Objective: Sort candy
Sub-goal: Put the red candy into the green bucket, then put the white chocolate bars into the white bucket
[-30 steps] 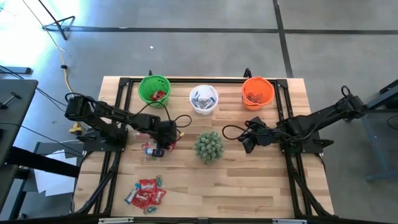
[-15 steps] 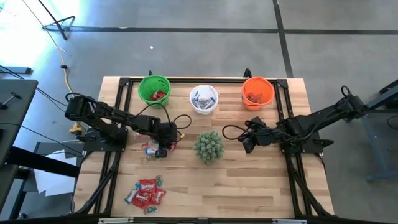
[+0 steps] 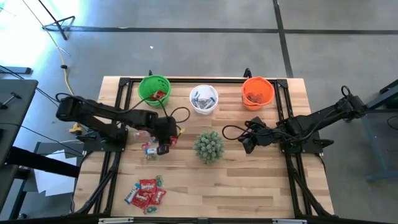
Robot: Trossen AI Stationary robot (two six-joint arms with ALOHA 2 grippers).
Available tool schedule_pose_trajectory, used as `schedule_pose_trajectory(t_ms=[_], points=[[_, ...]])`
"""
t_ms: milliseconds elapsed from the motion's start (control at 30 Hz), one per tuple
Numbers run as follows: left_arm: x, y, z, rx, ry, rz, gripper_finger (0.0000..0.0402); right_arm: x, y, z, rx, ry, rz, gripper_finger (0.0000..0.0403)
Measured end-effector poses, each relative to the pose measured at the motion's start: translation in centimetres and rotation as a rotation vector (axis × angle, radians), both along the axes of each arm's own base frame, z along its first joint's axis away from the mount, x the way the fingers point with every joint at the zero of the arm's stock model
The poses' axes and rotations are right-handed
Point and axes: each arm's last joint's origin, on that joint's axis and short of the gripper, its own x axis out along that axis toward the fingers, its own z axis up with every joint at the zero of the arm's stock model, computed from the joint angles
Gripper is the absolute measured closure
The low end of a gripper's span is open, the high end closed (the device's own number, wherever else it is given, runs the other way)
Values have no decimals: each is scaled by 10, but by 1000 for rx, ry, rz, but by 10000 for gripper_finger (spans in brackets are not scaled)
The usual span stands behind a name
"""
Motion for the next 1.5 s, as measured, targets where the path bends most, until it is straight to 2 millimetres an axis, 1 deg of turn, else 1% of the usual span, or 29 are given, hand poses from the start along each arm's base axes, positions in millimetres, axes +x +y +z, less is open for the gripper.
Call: schedule_pose_trajectory(t_ms=[33,133,233,367,533,600,667,800,900,1000,1100,1133,1200,1333,1400,1500], points=[[0,0,7,-1,-12,2,400,0,0,0,0,0,0,289],[2,1,37,18,-89,11,401,0,0,0,-2,4,0,289],[-1,4,62,125,-113,62,401,0,0,0,-15,6,13,289],[-11,15,101,370,-141,187,401,0,0,0,-34,8,25,289],[-27,37,140,733,-162,377,401,0,0,0,-39,7,26,289],[-34,48,150,810,-154,405,396,0,0,0,-38,7,25,289],[-41,61,157,835,-137,429,387,0,0,0,-33,6,19,289],[-56,88,162,854,-84,484,361,0,0,0,-25,4,11,289],[-64,105,161,823,-54,510,340,0,0,0,-21,3,6,289],[-71,118,161,808,-27,524,323,0,-1,0,-27,-3,-14,289],[-75,125,160,804,-11,549,310,0,-2,0,-43,-10,-34,289],[-76,126,160,778,-23,556,308,0,-2,0,-40,-13,-43,289],[-75,123,157,643,-75,532,305,0,-2,1,-44,-16,-54,289],[-76,107,148,210,-127,436,306,0,-2,1,-31,-19,-67,289],[-75,95,143,41,-91,402,308,0,-2,1,-32,-19,-67,289],[-79,75,132,-54,36,368,312,0,-2,0,-35,-18,-63,289]])
